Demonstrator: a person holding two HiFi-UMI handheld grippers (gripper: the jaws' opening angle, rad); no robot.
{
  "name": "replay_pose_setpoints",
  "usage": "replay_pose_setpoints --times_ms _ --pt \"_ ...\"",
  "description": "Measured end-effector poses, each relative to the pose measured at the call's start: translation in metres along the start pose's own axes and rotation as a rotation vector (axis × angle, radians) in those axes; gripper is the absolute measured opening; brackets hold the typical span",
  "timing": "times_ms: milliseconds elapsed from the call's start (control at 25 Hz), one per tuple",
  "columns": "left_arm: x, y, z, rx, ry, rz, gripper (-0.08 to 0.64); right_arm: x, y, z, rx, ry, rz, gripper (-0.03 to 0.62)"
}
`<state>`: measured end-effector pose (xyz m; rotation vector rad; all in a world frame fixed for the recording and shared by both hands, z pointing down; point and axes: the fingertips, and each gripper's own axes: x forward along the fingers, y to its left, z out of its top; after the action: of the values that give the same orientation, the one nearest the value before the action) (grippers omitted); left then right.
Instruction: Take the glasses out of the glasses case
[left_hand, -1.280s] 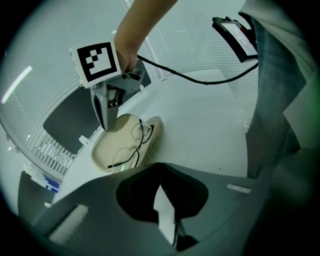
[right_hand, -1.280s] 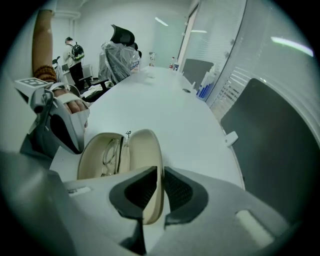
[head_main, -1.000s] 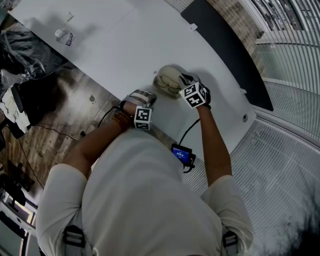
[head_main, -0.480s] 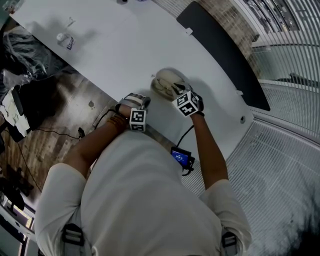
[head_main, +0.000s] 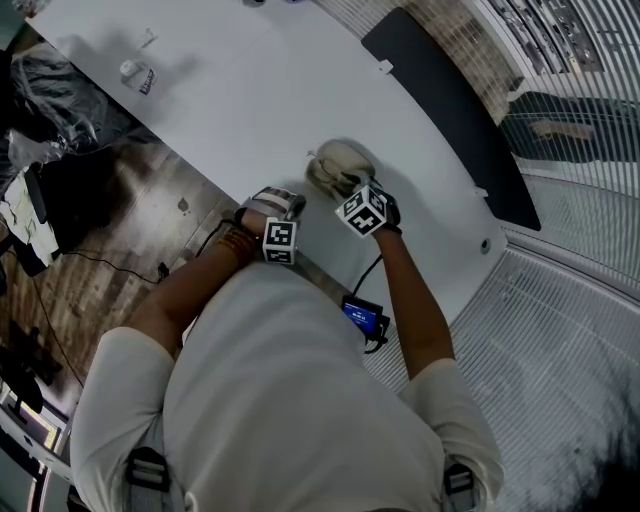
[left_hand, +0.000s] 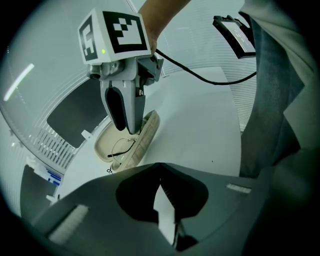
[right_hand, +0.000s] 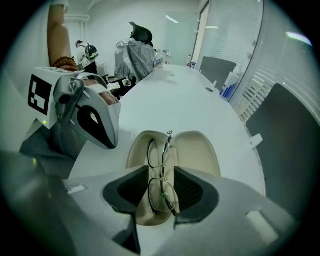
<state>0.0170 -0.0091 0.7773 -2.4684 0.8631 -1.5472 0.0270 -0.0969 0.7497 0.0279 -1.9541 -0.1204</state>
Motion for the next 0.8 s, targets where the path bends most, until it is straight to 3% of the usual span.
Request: replay_pose_setpoints --times_ms 800 --pt "-0.011 -0.007 -0.011 -0.014 0.021 -0.024 0.003 0.026 0.012 -0.008 -0.124 0.089 0.064 0.146"
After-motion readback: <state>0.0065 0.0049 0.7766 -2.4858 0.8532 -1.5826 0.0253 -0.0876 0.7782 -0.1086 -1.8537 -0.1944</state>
